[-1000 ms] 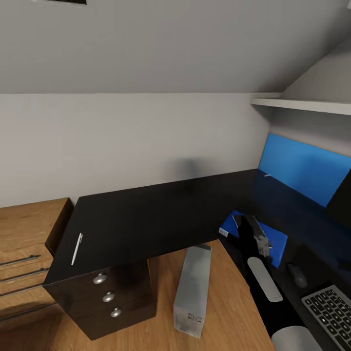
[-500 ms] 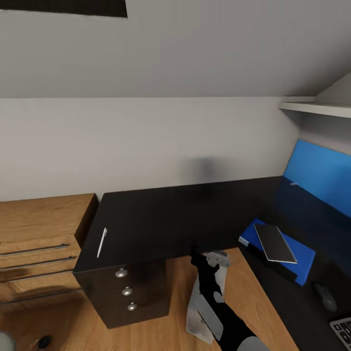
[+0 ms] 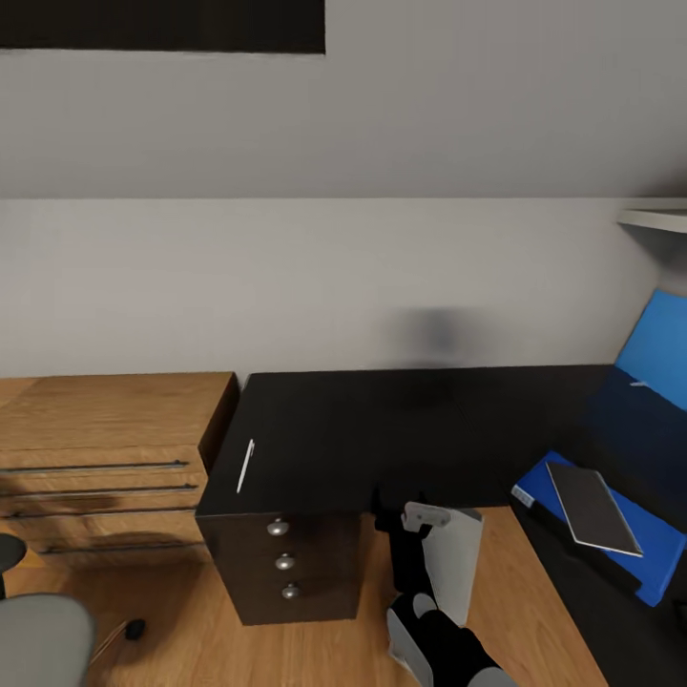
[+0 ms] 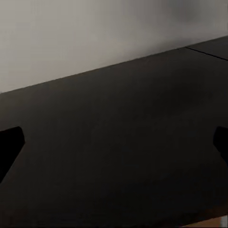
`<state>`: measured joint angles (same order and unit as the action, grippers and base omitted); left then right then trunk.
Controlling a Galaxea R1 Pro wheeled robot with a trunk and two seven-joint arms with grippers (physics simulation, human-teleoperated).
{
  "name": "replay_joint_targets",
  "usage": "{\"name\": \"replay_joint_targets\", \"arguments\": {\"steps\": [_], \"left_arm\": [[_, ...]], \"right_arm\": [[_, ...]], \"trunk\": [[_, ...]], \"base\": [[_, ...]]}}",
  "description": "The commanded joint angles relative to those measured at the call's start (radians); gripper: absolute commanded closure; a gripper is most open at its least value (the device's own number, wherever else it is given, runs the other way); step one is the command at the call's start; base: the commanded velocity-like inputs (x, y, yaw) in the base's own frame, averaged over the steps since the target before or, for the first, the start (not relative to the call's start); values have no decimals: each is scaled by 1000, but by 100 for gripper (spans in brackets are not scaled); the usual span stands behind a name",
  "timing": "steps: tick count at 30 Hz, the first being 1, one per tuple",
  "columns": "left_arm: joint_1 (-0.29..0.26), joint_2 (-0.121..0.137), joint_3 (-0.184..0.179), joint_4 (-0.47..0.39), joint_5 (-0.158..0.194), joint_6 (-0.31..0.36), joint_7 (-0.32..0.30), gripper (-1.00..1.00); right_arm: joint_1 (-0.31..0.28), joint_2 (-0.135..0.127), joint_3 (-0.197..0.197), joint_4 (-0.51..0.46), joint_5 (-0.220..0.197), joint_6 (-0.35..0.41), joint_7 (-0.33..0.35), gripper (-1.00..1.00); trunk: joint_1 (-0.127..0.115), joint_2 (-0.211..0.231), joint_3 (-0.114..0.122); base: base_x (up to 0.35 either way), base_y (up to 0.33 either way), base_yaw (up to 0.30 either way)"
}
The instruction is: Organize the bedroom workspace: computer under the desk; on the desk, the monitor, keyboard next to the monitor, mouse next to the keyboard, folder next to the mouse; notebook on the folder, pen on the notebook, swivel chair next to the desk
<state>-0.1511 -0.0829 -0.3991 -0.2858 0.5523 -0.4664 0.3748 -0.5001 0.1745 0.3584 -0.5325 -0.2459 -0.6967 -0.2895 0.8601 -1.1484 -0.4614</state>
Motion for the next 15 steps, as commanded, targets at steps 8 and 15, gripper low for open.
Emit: {"name": "replay_joint_targets", "arguments": {"steps": [8,15], "left_arm": [[-1,-1,-10,0,3,-3,7,-100],[-1,-1,-12,1,3,-3,7,-100]], "right_arm": [[-30,0,6,64,76,-11,-10,-100],[-32,0,7,70,120,-10,-14,-100]], "trunk": [[-31,56,24],[-58,105,46]], "base": [[0,0,297],[0,0,300]]}}
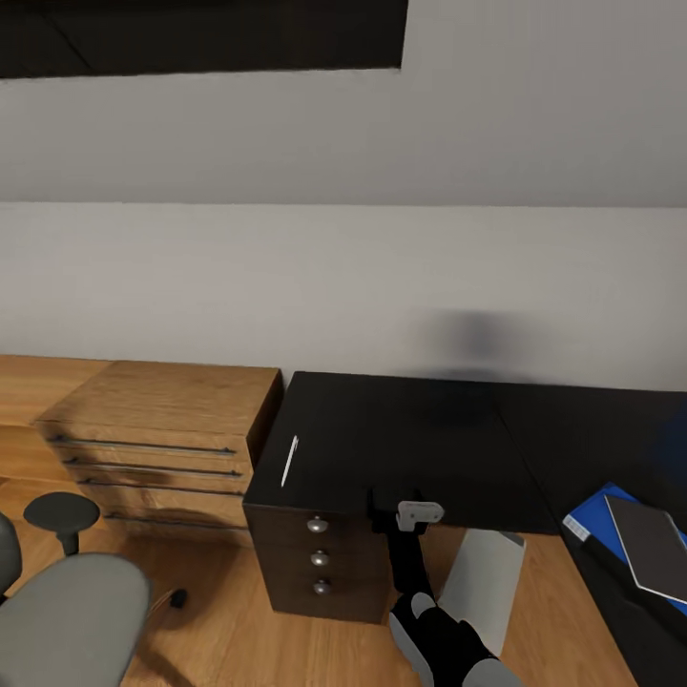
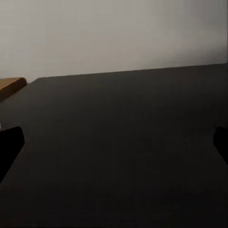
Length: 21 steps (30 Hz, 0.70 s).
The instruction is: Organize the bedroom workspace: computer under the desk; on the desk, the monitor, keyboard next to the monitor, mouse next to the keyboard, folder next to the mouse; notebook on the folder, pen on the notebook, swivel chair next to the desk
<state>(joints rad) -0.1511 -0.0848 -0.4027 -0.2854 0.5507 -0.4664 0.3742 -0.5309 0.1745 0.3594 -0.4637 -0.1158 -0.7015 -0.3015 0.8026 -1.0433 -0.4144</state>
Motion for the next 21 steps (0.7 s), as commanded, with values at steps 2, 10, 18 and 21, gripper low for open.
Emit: {"name": "replay_joint_targets", "arguments": {"steps": [2,10,18,21], "left_arm": [[-1,0,-8,0,4,-3,8,-100],[-1,0,-9,0,4,-3,8,-100],[-1,0,-10,0,3,-3,8,-100],[-1,0,-10,0,3,-3,8,-100]], "right_arm": [[-1,0,6,4,-8,-4,-2,-100],[-1,0,6,5,17,-4,-2,-100],[-1,0,6,5,24,-3,-3,-100],[-1,0,6,5,24,-3,-3,-100]], "trunk": [[-8,14,5],[-38,70,30],[-65,119,52],[-65,119,52]], "base": [[0,0,300],[0,0,300],[0,0,300],[0,0,300]]}}
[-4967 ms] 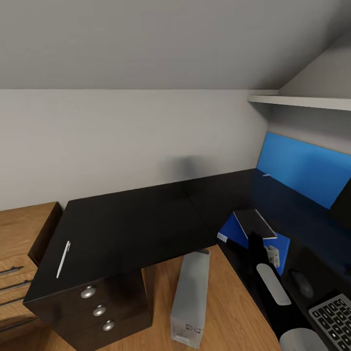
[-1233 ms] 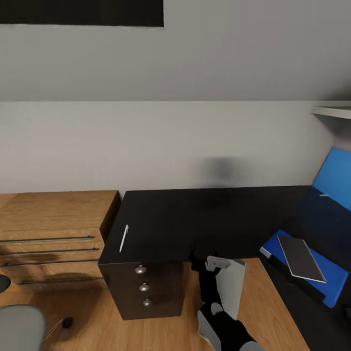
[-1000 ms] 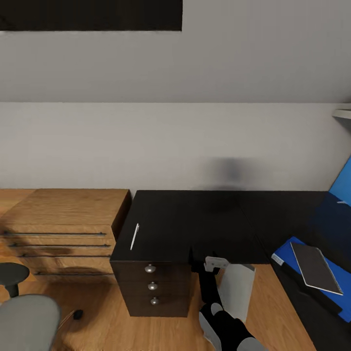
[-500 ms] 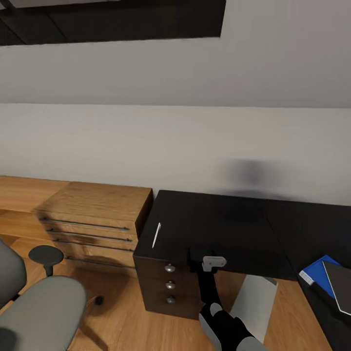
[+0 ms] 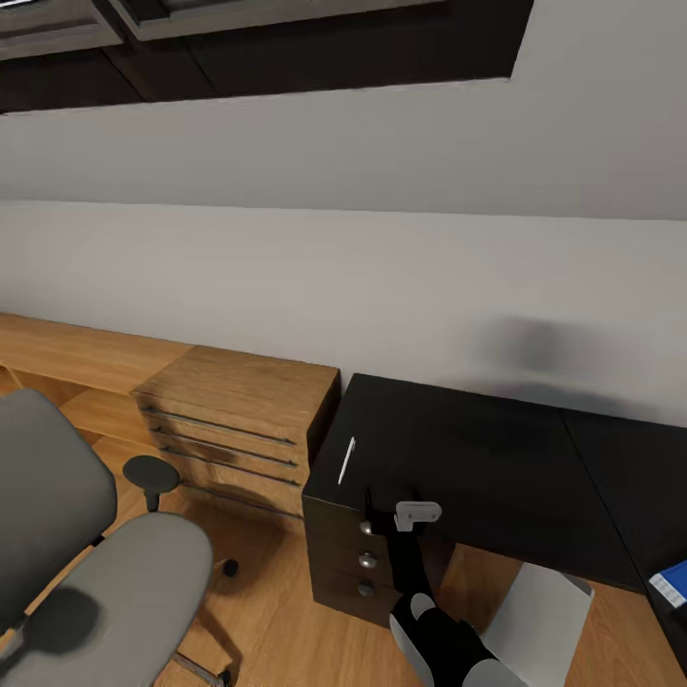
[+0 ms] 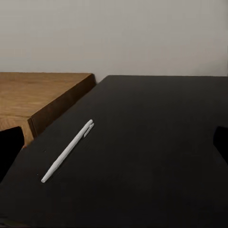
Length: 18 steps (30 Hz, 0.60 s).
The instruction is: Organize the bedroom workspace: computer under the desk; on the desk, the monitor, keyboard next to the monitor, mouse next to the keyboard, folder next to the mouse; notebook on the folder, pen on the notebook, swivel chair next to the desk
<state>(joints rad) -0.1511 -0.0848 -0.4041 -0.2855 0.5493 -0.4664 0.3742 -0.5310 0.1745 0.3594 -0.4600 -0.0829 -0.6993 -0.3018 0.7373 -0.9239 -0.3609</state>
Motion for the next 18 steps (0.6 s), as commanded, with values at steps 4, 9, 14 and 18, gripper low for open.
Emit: {"name": "replay_joint_targets", "arguments": {"steps": [4,9,14,18], "left_arm": [[-1,0,-8,0,4,-3,8,-100],[-1,0,-10,0,4,-3,8,-100],[-1,0,-10,0,3,-4,8,-100],[-1,0,-10,-1,1,-5,7,-100]], "right_arm": [[-1,0,5,-1,-9,-6,-26,-100],[-1,0,5,-2,-8,-6,-40,-100],[-1,0,6,-3,-4,-6,-43,-100],[-2,0,6,-4,24,-4,-43,-100]], "trunk": [[0,-1,-1],[0,-1,-1],[0,-1,-1],[0,-1,-1]], "base": [[0,0,299],[0,0,264],[0,0,83],[0,0,16]]}}
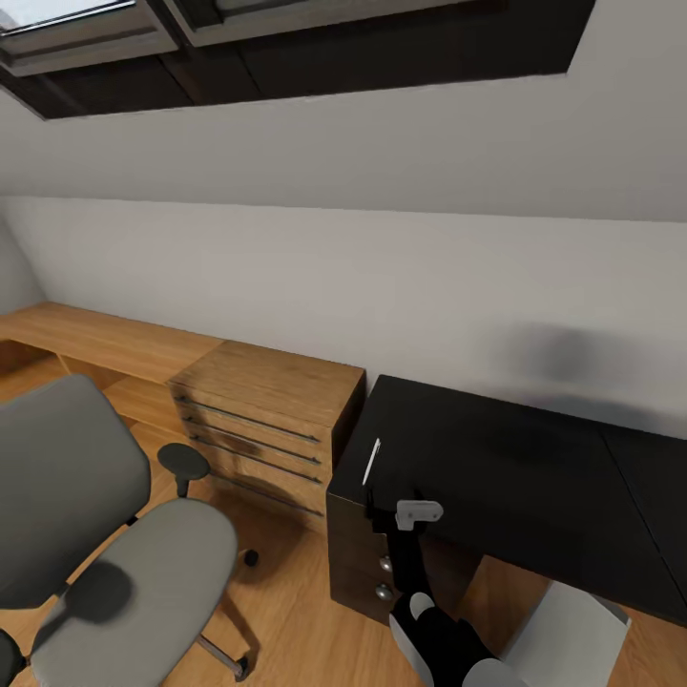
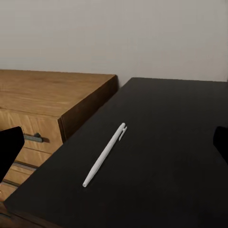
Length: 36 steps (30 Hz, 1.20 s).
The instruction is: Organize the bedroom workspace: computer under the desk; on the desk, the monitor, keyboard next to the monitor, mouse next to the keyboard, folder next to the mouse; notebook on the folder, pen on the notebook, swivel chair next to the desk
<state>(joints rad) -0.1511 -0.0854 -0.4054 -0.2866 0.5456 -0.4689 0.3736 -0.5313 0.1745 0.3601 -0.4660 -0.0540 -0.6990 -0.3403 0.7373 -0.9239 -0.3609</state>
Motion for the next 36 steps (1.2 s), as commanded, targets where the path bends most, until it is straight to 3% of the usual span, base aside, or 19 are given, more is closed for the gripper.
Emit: {"name": "replay_joint_targets", "arguments": {"steps": [1,2,5,22,30,33,36], "left_arm": [[-1,0,-8,0,4,-3,7,-100],[-1,0,-8,0,3,-4,7,-100],[-1,-2,-7,0,1,-5,7,-100],[-1,-2,-7,0,2,-6,7,-100],[-1,-2,-6,-4,1,-9,8,-100],[-1,-3,-5,-61,3,-5,19,-100],[-1,-1,-3,-230,6,89,108,-100]], "right_arm": [[-1,0,4,1,6,-2,-4,-100],[-2,0,4,3,31,4,-4,-100],[-2,0,4,2,42,7,-5,-100],[-2,0,3,1,48,0,-10,-100],[-3,0,5,4,49,2,-51,-100],[-3,0,5,3,49,2,-53,-100],[-2,0,5,1,49,2,-55,-100]], "trunk": [[0,-1,-1],[0,-1,-1],[0,-1,-1],[0,-1,-1],[0,-1,-1],[0,-1,-1],[0,-1,-1]], "base": [[0,0,5],[0,0,2],[0,0,0],[0,0,0],[0,0,0],[0,0,0],[0,0,0]]}}
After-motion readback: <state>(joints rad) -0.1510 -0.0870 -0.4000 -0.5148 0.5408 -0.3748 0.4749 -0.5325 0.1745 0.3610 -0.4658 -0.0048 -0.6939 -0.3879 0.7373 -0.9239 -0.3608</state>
